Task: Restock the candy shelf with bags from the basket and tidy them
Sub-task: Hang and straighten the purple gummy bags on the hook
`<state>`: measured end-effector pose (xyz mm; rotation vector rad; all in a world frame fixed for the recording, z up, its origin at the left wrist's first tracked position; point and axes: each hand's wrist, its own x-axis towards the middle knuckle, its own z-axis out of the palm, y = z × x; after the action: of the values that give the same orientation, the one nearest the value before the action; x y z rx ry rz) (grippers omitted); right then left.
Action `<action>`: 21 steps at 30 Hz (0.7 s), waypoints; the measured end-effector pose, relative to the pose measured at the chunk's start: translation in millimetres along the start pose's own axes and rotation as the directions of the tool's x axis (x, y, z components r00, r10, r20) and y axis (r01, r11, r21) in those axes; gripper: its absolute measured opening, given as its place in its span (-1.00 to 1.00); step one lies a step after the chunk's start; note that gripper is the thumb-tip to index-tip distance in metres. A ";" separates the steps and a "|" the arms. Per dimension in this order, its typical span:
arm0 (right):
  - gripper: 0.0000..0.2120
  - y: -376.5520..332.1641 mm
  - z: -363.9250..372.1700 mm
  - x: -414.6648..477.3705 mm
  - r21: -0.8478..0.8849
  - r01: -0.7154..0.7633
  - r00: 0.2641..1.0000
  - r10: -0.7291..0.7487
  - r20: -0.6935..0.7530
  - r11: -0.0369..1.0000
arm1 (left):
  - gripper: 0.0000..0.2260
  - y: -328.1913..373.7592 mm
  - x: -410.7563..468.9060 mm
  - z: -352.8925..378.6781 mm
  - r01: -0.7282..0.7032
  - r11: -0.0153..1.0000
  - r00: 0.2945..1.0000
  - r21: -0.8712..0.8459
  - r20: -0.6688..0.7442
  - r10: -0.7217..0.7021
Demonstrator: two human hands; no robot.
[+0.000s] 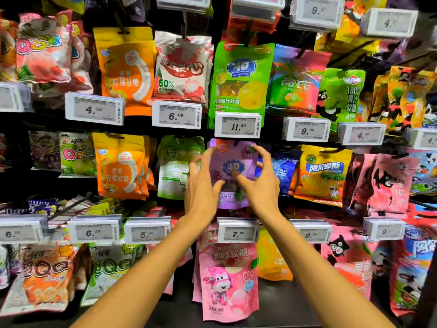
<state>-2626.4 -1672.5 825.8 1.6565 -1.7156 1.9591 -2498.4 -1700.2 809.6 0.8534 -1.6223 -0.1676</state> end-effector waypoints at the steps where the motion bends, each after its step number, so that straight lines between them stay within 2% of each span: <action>1: -0.30 1.3 1.0 2.2 -0.019 -0.001 1.000 0.001 -0.001 1.000 | -0.29 0.0 1.3 0.5 -0.009 0.999 1.000 0.036 0.005 0.009; 7: -0.29 8.5 11.1 21.1 -0.104 -0.033 0.999 0.032 -0.013 0.994 | -0.25 1.1 13.4 7.6 0.036 0.995 0.998 0.090 0.050 -0.041; 12: -0.16 23.8 20.7 28.0 -0.150 -0.063 0.985 0.086 0.151 0.987 | -0.30 -9.9 20.3 16.3 0.157 0.970 0.974 0.186 0.135 -0.183; 14: -0.17 27.5 24.6 31.8 -0.186 -0.054 0.981 0.087 0.171 0.981 | -0.29 -13.1 22.7 21.2 0.175 0.962 0.959 0.211 0.183 -0.215; 17: -0.20 29.6 28.3 38.7 -0.219 -0.053 0.981 0.092 0.170 0.974 | -0.19 -14.8 26.6 24.9 0.190 0.967 0.948 0.172 0.223 -0.226; 21: -0.16 31.1 27.7 37.8 -0.156 -0.051 0.982 0.078 0.171 0.986 | -0.12 -17.0 25.4 24.8 0.180 0.976 0.949 0.123 0.238 -0.205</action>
<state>-2643.9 -1725.9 826.4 1.7887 -1.9491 1.7016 -2513.3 -1736.3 814.2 1.1043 -1.7909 -0.3454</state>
